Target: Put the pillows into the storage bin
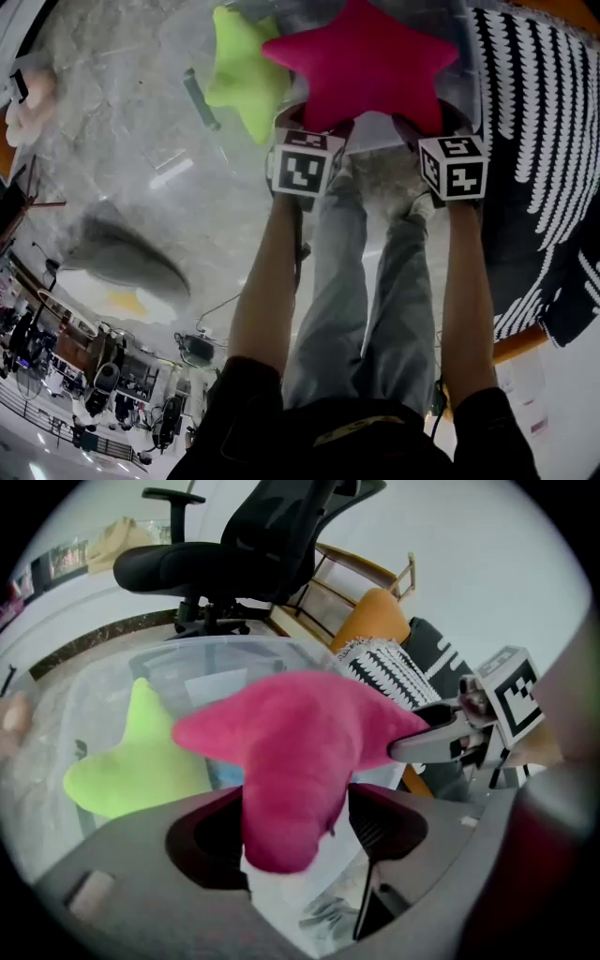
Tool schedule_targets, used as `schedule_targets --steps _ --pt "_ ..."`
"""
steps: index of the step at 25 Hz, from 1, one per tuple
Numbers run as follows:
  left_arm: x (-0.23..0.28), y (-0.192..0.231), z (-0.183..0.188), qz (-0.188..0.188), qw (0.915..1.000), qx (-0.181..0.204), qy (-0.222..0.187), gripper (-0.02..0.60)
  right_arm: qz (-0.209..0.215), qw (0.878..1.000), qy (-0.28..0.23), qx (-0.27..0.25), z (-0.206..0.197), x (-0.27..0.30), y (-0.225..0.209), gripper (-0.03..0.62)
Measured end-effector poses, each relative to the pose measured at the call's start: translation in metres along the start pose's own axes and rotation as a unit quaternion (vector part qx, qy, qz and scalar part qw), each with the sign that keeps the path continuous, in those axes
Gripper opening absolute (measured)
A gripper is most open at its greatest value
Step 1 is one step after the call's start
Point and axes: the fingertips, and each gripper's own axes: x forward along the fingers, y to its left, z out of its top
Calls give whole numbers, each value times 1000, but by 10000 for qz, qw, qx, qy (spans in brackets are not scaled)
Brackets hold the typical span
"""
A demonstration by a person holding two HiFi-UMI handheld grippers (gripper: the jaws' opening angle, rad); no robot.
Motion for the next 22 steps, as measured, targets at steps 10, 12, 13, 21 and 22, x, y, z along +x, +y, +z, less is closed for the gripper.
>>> schedule_targets --steps 10,12,13,21,22 --pt "-37 -12 7 182 9996 18 -216 243 -47 9984 -202 524 -27 -53 -4 352" --pt "-45 -28 14 135 9993 73 -354 163 -128 9966 -452 682 -28 -74 -7 265" --pt "-50 -40 18 118 9989 76 -439 131 -177 9951 -591 772 -29 -86 -10 198" --pt "-94 -122 62 188 9925 84 -1208 11 -216 9734 -1696 1524 -27 -175 -35 3" --pt "-101 -134 65 194 9919 127 -1249 11 -162 9693 -1828 1639 -27 -188 -37 3"
